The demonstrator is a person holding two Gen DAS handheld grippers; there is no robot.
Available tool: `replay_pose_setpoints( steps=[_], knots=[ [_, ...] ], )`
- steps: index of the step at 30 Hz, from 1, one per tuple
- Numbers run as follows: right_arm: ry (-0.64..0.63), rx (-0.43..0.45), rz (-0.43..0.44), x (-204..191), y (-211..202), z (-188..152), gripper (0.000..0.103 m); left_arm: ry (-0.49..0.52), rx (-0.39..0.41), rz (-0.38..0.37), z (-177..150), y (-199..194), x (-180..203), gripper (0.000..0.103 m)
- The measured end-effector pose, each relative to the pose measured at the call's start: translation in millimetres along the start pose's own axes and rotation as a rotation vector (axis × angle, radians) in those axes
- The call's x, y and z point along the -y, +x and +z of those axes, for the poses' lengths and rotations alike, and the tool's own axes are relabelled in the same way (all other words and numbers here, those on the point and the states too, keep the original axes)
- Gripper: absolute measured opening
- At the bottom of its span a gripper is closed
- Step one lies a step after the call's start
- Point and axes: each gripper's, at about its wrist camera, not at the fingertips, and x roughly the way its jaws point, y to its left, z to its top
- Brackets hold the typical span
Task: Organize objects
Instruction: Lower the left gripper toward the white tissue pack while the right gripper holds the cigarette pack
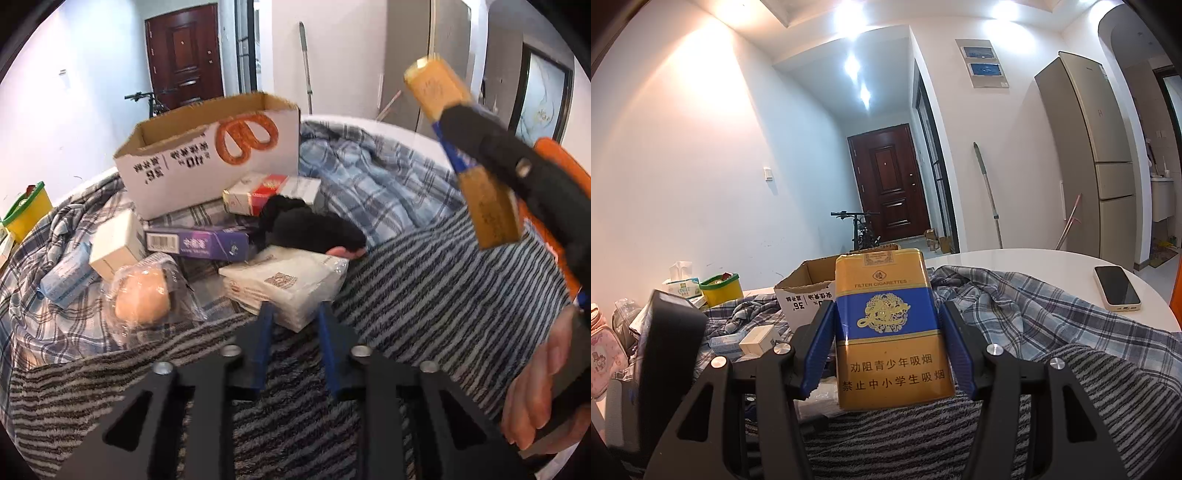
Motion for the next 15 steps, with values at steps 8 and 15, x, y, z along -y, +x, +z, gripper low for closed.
replay_pose_setpoints(
  steps=[8,15],
  knots=[
    [0.006,-0.001,-0.002,0.7,-0.4,0.5,0.056,-0.030,0.080,0.053,-4.9,-26.4,-10.0,0.013],
    [0.012,-0.002,-0.005,2.5,0.0,0.0,0.056,-0.024,0.075,0.062,-13.2,-40.1,-12.0,0.013]
  ],
)
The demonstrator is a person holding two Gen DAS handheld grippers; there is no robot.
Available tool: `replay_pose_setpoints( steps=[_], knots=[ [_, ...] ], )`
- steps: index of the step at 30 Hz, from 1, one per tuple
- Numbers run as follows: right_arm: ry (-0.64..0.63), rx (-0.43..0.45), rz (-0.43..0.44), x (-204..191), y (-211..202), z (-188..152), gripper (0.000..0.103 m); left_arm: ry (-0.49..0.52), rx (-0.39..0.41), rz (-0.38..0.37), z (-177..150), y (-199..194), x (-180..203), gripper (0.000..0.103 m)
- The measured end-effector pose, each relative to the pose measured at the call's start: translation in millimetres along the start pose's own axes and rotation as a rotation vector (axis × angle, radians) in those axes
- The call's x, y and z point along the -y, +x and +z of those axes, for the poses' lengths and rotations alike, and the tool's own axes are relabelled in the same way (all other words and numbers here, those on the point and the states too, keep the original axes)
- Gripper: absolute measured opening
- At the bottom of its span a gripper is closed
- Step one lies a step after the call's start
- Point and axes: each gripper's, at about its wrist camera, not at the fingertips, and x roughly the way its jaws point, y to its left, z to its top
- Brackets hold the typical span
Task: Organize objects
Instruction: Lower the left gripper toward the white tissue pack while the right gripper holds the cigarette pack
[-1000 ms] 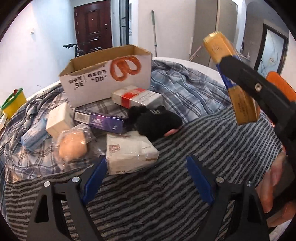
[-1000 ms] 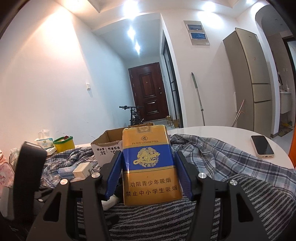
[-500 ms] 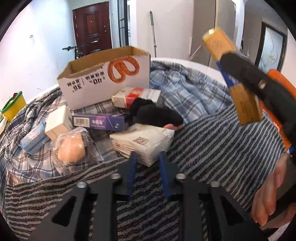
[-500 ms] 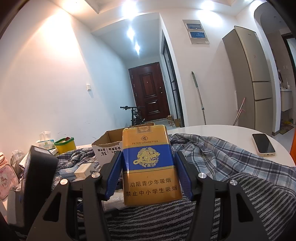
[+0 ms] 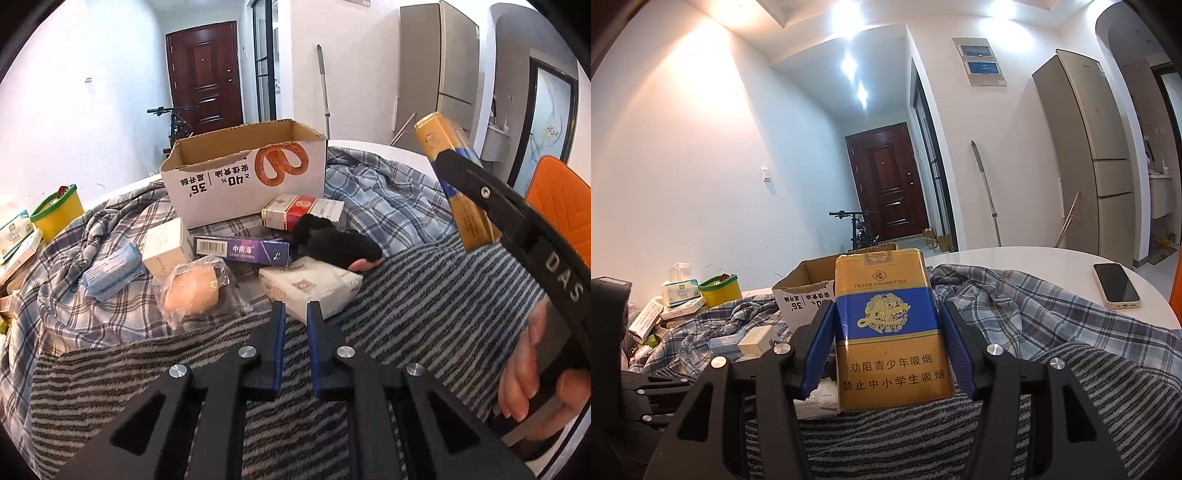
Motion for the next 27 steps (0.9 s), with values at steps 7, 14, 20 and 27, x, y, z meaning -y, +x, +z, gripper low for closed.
replay_pose_setpoints(
  steps=[7,14,20,27],
  knots=[
    [0.009,0.000,-0.001,2.7,0.5,0.2,0.056,0.016,-0.071,0.031,-3.7,11.9,-1.5,0.057],
    [0.026,0.000,-0.002,5.9,0.3,0.2,0.056,0.073,-0.048,0.060,8.1,7.2,7.9,0.084],
    [0.043,0.012,-0.001,8.5,-1.7,0.3,0.056,-0.035,-0.129,-0.011,16.9,38.5,19.0,0.084],
    [0.049,0.007,0.014,9.6,-0.6,0.7,0.056,-0.084,-0.057,0.139,21.1,49.0,28.4,0.084]
  ],
)
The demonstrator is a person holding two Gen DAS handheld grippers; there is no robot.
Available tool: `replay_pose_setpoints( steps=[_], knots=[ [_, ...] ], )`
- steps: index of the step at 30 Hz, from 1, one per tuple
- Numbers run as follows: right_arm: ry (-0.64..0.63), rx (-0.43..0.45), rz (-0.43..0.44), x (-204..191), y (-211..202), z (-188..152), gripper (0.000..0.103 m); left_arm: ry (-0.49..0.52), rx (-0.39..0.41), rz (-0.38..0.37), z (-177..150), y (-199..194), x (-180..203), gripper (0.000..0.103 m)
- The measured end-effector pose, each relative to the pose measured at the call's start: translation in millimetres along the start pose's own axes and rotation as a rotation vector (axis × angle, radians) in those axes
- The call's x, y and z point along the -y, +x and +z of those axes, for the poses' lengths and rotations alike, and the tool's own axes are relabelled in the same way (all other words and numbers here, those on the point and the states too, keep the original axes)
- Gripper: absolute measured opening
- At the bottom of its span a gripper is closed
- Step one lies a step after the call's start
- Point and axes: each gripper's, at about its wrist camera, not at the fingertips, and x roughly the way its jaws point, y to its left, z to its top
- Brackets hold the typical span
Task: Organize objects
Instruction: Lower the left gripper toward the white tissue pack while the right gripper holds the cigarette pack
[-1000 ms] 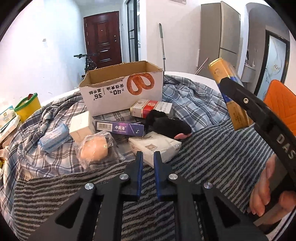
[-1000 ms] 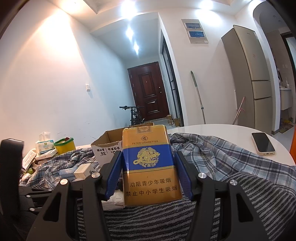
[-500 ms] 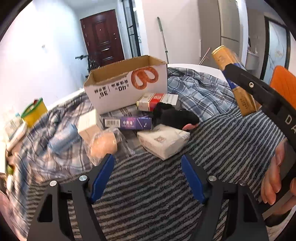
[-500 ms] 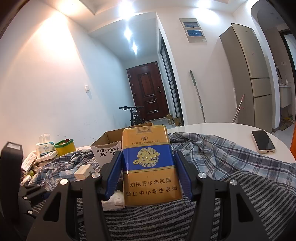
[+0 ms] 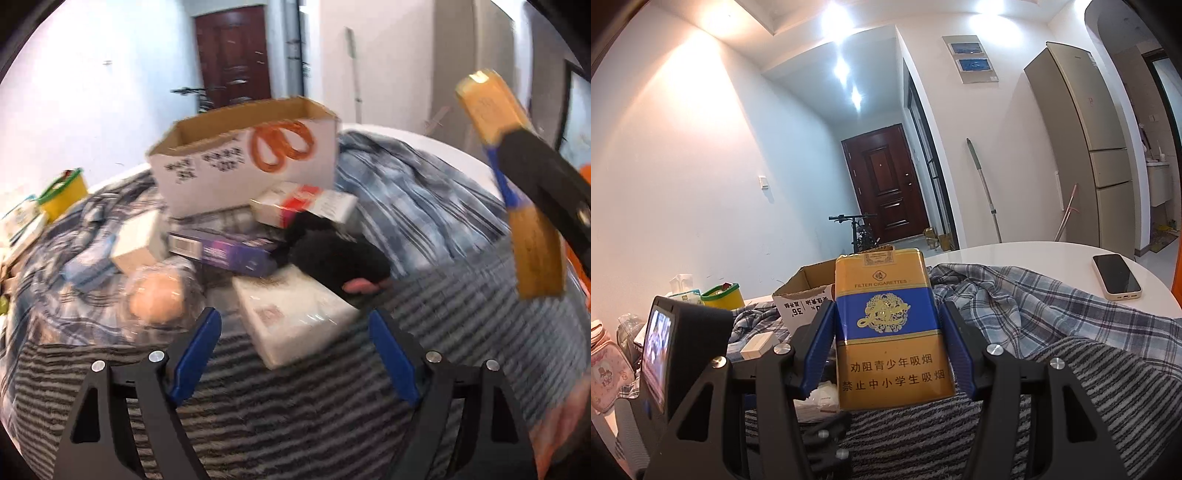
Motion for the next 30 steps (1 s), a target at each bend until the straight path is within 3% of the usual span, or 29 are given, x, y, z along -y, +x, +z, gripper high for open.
replay_pose_setpoints(
  steps=[2,6,11,14,16,18,19,21,23,26,28,29,30],
  knots=[
    [0.003,-0.001,0.002,0.9,0.2,-0.2,0.056,-0.026,0.004,0.021,2.8,-0.4,-10.0,0.083],
    [0.008,0.000,0.003,2.0,-0.3,-0.4,0.056,-0.085,-0.061,-0.069,-4.1,2.8,-32.3,0.045],
    [0.007,0.001,0.003,2.6,-0.3,0.1,0.056,-0.145,-0.076,-0.145,-22.9,-7.1,-53.7,0.023],
    [0.003,-0.006,0.002,2.4,0.9,0.3,0.056,-0.138,-0.064,-0.147,-28.9,-18.5,-56.6,0.023],
    [-0.002,-0.010,0.000,1.4,1.1,0.3,0.056,-0.127,-0.045,-0.134,-25.5,-20.5,-53.6,0.031],
    [-0.003,-0.009,-0.002,0.6,0.4,-0.2,0.056,-0.120,-0.024,-0.118,-20.0,-20.0,-48.1,0.085],
    [-0.002,-0.009,-0.002,1.0,0.2,-0.2,0.056,-0.117,-0.007,-0.113,-16.2,-19.5,-45.1,0.093],
    [0.000,-0.007,-0.002,0.4,-0.6,-0.4,0.056,-0.094,0.035,-0.083,-8.0,-17.6,-34.7,0.094],
    [0.000,-0.007,-0.001,0.2,-1.0,-0.7,0.056,-0.072,0.025,-0.032,0.9,-7.8,-24.8,0.094],
    [0.002,-0.005,0.002,0.7,-1.5,-0.6,0.056,-0.076,-0.021,-0.017,6.1,11.1,-20.1,0.092],
    [0.004,-0.004,0.008,0.7,-2.0,-0.8,0.056,-0.086,-0.052,-0.035,5.0,20.7,-22.0,0.071],
    [0.004,-0.005,0.010,0.9,-1.9,-0.7,0.056,-0.098,-0.078,-0.051,4.0,26.7,-24.2,0.054],
    [0.005,-0.005,0.012,1.0,-1.6,-0.7,0.056,-0.116,-0.095,-0.076,3.1,31.1,-27.4,0.054]
  ],
)
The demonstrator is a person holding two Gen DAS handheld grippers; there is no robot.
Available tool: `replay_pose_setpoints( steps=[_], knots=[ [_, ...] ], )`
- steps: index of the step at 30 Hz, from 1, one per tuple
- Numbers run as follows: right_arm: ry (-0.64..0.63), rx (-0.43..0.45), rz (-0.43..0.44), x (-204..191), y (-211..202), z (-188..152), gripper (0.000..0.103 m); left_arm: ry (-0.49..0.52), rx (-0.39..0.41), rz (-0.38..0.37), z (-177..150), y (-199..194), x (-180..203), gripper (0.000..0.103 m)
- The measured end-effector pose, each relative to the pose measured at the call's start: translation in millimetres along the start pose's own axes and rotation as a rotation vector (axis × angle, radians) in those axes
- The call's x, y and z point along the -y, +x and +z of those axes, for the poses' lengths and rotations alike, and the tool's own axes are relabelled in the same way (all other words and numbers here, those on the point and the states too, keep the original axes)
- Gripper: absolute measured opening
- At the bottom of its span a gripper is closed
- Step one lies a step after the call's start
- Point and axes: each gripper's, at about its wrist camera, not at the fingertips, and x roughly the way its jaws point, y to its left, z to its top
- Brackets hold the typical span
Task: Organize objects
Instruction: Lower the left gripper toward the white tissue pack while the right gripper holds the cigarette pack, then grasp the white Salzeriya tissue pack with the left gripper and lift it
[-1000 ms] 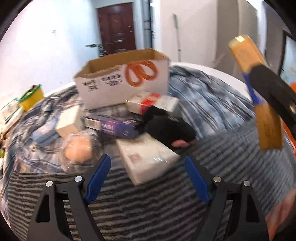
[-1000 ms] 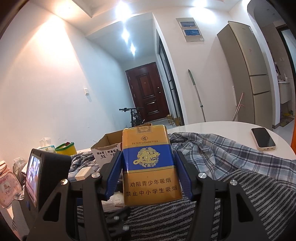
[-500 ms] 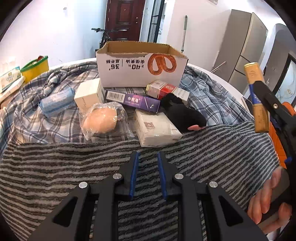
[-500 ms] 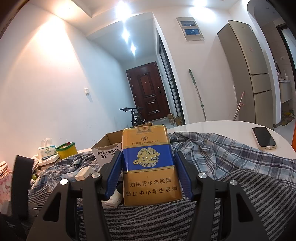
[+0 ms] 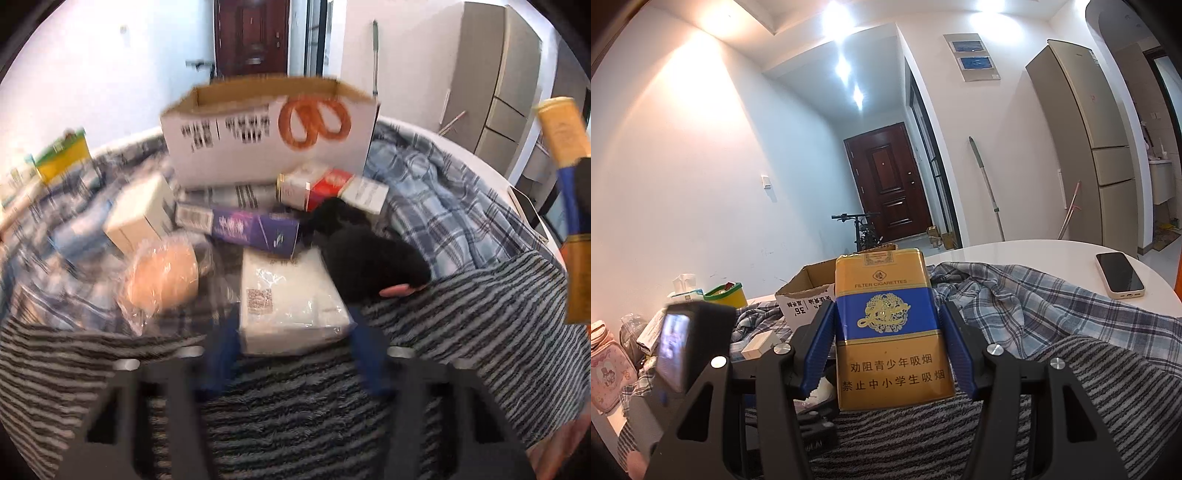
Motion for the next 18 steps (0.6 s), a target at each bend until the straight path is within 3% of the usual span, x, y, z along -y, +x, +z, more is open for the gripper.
replay_pose_setpoints(
  steps=[5,14,17,18],
  knots=[
    [0.008,-0.003,0.005,1.4,2.4,0.4,0.056,-0.030,0.044,-0.047,-5.4,-11.1,-7.4,0.046],
    [0.010,-0.019,0.001,1.4,6.1,0.4,0.056,0.015,0.089,-0.042,-33.2,-55.6,-20.5,0.046],
    [0.010,-0.021,-0.001,1.6,6.4,0.3,0.056,0.039,0.069,-0.028,-47.3,-63.7,-26.0,0.050],
    [0.009,-0.022,-0.002,1.5,6.8,0.5,0.056,0.042,0.065,-0.021,-50.9,-65.8,-27.1,0.059]
  ],
)
